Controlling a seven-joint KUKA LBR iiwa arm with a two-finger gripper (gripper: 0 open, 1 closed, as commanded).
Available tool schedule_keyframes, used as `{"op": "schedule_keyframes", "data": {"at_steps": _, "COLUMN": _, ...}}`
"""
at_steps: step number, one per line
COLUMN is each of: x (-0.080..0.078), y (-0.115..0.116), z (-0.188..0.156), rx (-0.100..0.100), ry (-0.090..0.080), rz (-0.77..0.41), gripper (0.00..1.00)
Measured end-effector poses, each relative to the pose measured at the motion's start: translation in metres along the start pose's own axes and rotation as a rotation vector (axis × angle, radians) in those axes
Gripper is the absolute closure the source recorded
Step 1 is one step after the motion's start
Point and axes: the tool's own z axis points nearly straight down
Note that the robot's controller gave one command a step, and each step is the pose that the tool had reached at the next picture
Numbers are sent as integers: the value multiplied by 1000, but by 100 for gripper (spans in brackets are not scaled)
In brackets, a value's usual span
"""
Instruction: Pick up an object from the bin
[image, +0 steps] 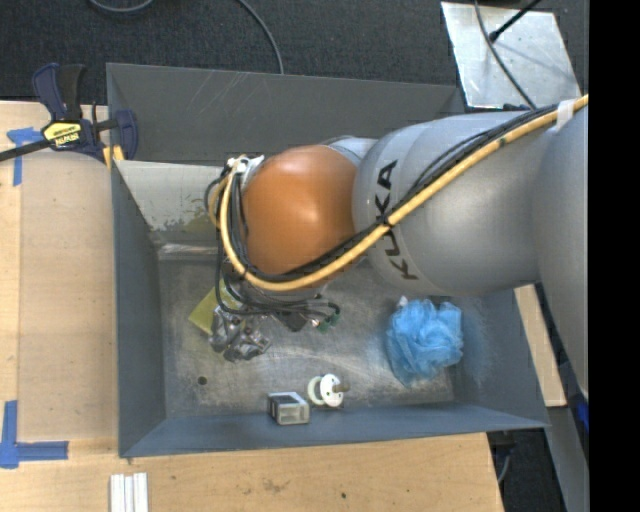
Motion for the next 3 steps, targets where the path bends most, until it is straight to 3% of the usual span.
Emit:
{"op": "schedule_keyframes", "data": {"at_steps": 1, "x": 6, "y": 2, "z": 6, "rx": -1, "ry": 0, "rz": -67, "gripper": 0}}
{"op": "schedule_keyframes", "data": {"at_steps": 2, "x": 7, "y": 2, "z": 6, "rx": -1, "ry": 0, "rz": -66, "gripper": 0}}
{"op": "schedule_keyframes", "data": {"at_steps": 3, "x": 0, "y": -22, "z": 13, "rx": -1, "ry": -4, "rz": -210, "gripper": 0}}
